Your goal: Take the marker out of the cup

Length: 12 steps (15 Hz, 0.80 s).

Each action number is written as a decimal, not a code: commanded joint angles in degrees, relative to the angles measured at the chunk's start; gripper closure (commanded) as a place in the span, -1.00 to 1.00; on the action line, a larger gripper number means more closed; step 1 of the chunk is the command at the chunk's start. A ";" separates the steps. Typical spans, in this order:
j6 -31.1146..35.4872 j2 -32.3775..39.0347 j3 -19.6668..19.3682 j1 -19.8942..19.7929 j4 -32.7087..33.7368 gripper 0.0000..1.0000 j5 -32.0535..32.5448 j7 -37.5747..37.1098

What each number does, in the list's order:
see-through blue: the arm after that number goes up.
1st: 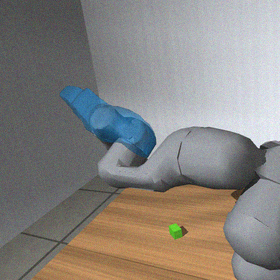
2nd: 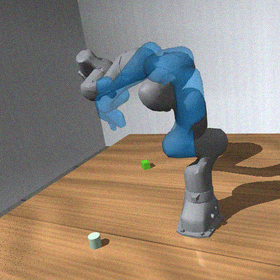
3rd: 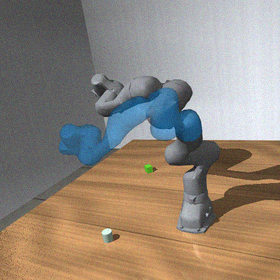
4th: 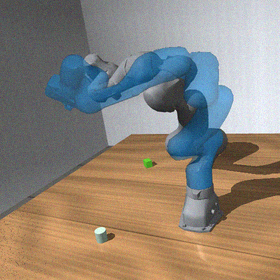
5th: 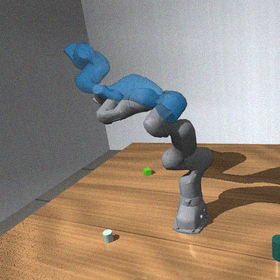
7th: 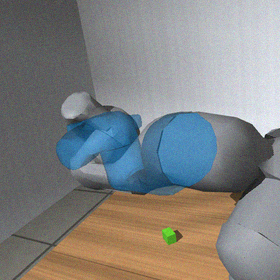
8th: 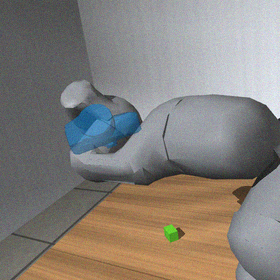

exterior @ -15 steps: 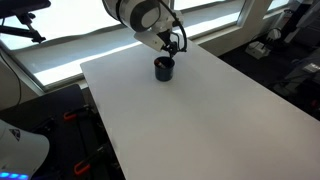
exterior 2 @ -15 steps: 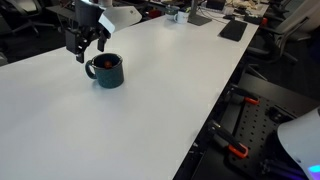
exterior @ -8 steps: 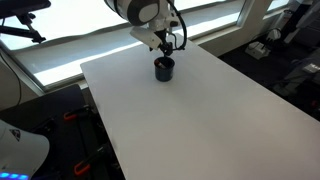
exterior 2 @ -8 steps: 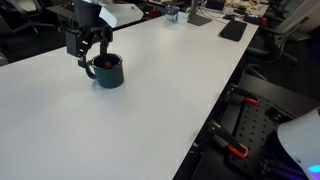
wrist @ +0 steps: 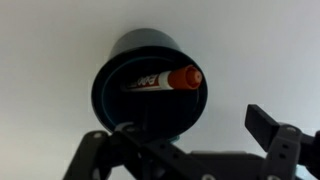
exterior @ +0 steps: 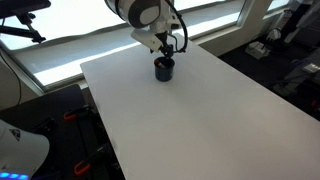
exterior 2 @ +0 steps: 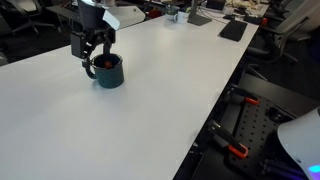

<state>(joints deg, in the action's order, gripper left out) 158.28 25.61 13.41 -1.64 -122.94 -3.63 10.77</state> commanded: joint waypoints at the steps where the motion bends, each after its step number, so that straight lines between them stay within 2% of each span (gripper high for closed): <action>1: -1.31 0.49 -1.25 1.13 0.81 -1.00 -0.41 -0.37; 5: -1.36 1.26 -0.92 0.59 1.05 -1.00 -0.87 0.33; 6: -1.39 1.44 -0.82 0.49 1.14 -0.78 -0.94 0.45; 7: -1.40 1.58 -0.81 0.47 1.20 -0.45 -0.94 0.46; 12: -1.39 1.86 -0.78 0.39 1.30 0.37 -0.98 0.43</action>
<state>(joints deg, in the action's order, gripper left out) 158.26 27.26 12.90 -1.63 -122.67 -3.63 10.77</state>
